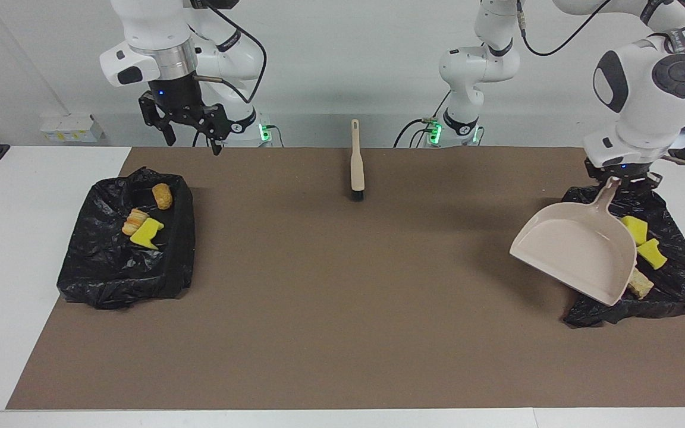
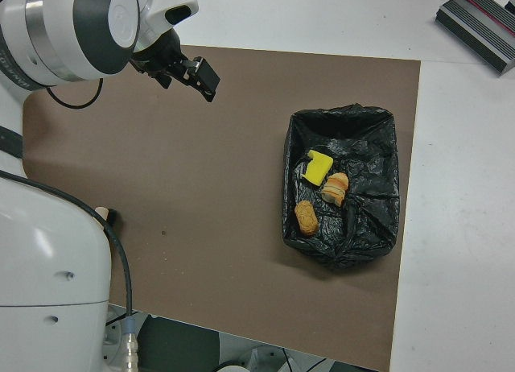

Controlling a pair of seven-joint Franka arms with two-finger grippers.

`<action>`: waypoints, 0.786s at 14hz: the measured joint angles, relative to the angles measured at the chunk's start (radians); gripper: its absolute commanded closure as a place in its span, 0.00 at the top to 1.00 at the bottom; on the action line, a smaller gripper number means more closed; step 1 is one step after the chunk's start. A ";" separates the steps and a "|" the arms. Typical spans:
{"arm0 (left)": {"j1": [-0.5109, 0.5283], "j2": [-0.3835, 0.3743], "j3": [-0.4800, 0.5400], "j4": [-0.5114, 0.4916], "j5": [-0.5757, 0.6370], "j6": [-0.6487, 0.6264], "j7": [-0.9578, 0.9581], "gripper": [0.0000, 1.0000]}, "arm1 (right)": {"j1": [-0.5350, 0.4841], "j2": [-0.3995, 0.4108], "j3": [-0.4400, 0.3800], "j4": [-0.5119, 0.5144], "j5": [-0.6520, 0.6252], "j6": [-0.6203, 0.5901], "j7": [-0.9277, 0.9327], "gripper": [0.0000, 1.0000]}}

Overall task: Sweep and dump trash in bin
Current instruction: 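Set the empty dustpan back at the table center with the left gripper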

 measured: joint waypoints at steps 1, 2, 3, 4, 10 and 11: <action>-0.037 -0.004 -0.001 -0.008 -0.044 -0.003 -0.103 0.00 | 0.009 0.000 -0.013 0.008 0.000 -0.017 0.000 1.00; -0.074 -0.008 -0.002 -0.014 -0.082 -0.004 -0.196 0.00 | 0.018 0.000 -0.024 0.010 0.000 -0.026 0.000 1.00; -0.108 -0.011 -0.003 -0.017 -0.115 -0.005 -0.277 0.00 | 0.026 -0.001 -0.031 0.010 0.000 -0.029 0.000 1.00; -0.144 -0.014 -0.004 -0.019 -0.146 -0.005 -0.357 0.00 | 0.034 -0.004 -0.039 0.008 0.001 -0.037 0.000 1.00; -0.373 -0.011 -0.006 -0.052 -0.271 0.074 -0.805 0.00 | 0.050 -0.018 -0.095 -0.019 0.012 -0.042 -0.009 1.00; -0.406 -0.007 -0.006 -0.064 -0.281 0.105 -0.850 0.00 | 0.051 -0.018 -0.095 -0.021 0.012 -0.042 -0.019 1.00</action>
